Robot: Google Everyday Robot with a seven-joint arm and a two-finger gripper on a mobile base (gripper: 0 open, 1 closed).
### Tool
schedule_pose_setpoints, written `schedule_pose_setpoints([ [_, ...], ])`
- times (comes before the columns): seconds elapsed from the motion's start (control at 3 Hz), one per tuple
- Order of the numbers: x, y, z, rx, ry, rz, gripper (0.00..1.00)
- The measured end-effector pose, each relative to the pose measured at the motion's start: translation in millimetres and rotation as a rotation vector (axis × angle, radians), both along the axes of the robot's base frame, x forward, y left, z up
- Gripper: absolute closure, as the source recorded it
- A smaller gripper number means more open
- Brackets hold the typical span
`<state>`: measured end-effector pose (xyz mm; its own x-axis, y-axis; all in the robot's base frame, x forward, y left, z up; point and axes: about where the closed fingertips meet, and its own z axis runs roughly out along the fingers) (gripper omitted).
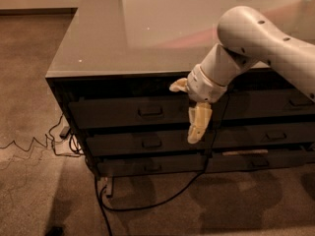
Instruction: Open top drawer
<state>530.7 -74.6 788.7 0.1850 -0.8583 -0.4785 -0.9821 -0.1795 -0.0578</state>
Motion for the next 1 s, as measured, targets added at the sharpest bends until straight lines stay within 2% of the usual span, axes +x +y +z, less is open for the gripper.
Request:
schedule_pose_setpoints([
  [0.33, 9, 1, -9, -0.046, -0.048, 0.013, 0.00],
  [1.0, 38, -8, -16, -0.154, -0.103, -0.013, 0.00],
])
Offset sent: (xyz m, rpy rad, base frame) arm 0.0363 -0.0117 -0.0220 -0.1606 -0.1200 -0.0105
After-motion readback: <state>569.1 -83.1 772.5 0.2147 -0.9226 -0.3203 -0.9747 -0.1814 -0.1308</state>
